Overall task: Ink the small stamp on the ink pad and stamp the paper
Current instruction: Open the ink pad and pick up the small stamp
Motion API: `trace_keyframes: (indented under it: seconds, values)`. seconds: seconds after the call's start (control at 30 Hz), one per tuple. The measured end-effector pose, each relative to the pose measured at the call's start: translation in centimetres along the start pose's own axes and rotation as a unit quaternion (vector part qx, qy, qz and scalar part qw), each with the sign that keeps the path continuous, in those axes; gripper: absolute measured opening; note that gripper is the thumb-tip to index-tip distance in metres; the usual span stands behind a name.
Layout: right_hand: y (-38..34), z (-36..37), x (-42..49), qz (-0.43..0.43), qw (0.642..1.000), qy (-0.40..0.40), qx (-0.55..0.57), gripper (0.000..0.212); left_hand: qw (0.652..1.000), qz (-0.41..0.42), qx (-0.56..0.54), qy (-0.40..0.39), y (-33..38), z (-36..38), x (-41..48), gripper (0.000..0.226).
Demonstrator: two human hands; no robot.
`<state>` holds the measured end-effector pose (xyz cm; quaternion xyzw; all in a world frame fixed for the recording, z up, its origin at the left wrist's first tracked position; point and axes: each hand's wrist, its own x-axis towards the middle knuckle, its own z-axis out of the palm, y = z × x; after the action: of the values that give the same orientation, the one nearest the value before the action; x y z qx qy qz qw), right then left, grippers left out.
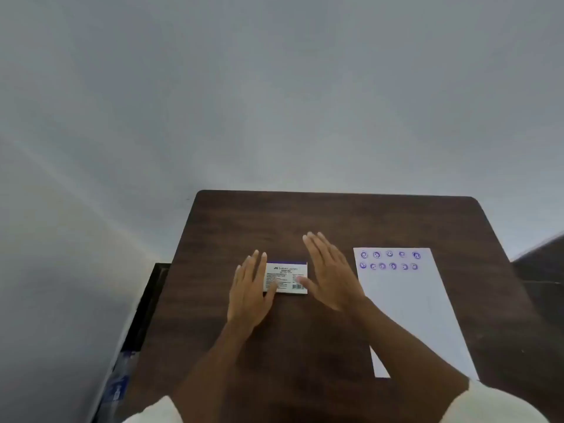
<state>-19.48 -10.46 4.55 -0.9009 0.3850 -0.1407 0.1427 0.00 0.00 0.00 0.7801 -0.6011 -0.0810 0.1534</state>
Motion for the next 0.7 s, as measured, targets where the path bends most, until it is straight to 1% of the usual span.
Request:
trace_keyframes:
  seconds: [0.07, 0.13, 0.27, 0.33, 0.43, 0.53, 0.7]
  values:
    - [-0.3, 1.9, 0.1, 0.024, 0.997, -0.069, 0.032, 0.092, 0.998, -0.003, -0.055, -0.038, -1.3, 0.8, 0.3, 0.075]
    - [-0.2, 3.8, -0.3, 0.051, 0.989, -0.134, 0.030, 0.095, 0.994, -0.004, -0.086, -0.073, -2.4, 1.9, 0.3, 0.081]
    - [0.5, 5.5, 0.9, 0.071, 0.975, -0.208, 0.019, 0.098, 0.989, 0.001, -0.127, -0.078, -4.2, 3.2, 1.2, 0.086]
    - [0.8, 5.9, 1.2, 0.077, 0.972, -0.223, 0.019, 0.097, 0.987, 0.000, -0.140, -0.073, -4.9, 3.7, 1.1, 0.084]
    - [1.3, 6.1, 1.5, 0.080, 0.972, -0.221, 0.019, 0.091, 0.980, -0.029, -0.181, -0.074, -5.8, 4.4, 0.4, 0.077]
    - [1.7, 5.9, 2.1, 0.089, 0.966, -0.240, 0.027, 0.084, 0.982, -0.043, -0.172, -0.062, -6.1, 5.0, 0.0, 0.074]
    - [2.4, 4.6, 3.1, 0.100, 0.951, -0.287, 0.056, 0.075, 0.984, -0.037, -0.173, -0.037, -6.2, 5.3, 0.0, 0.076]
